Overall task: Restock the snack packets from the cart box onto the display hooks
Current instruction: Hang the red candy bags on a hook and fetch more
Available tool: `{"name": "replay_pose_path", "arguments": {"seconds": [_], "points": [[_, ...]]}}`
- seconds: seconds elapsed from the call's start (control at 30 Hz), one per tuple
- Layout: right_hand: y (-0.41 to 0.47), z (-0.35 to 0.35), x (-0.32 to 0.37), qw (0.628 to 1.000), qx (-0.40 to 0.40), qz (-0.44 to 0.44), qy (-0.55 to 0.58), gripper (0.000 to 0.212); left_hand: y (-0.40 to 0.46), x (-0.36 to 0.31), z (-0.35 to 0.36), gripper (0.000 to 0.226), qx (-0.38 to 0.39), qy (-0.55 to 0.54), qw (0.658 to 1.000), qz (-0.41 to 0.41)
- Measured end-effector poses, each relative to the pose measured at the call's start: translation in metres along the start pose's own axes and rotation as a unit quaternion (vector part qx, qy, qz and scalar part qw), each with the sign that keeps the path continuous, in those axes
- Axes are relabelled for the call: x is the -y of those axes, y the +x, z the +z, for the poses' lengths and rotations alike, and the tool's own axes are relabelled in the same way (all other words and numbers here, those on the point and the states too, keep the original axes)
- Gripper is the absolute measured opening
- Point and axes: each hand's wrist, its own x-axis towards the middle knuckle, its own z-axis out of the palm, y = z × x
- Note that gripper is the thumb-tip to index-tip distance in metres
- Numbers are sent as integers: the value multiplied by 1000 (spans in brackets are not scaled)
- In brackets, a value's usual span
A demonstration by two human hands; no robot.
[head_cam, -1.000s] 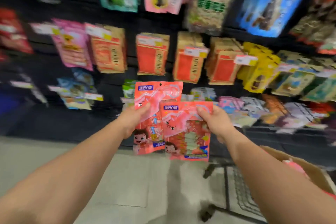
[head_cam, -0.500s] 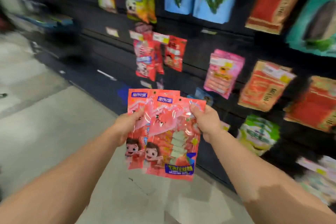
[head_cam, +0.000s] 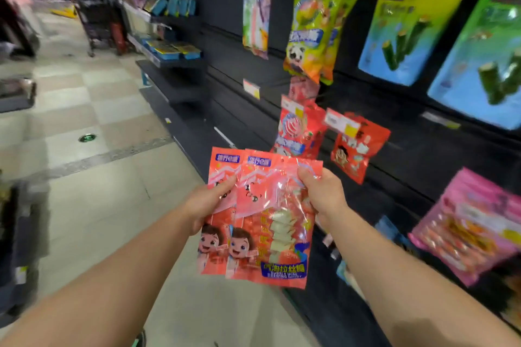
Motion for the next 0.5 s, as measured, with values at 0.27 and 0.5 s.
{"name": "replay_pose_path", "arguments": {"seconds": [0.27,0.5], "points": [[107,56,18,996,82,13,-35,11,76,-33,-22,47,-23,-28,999,-1],[182,119,7,996,49,3,-71,13,161,-58,-71,41,-23,-37,999,-11]]}}
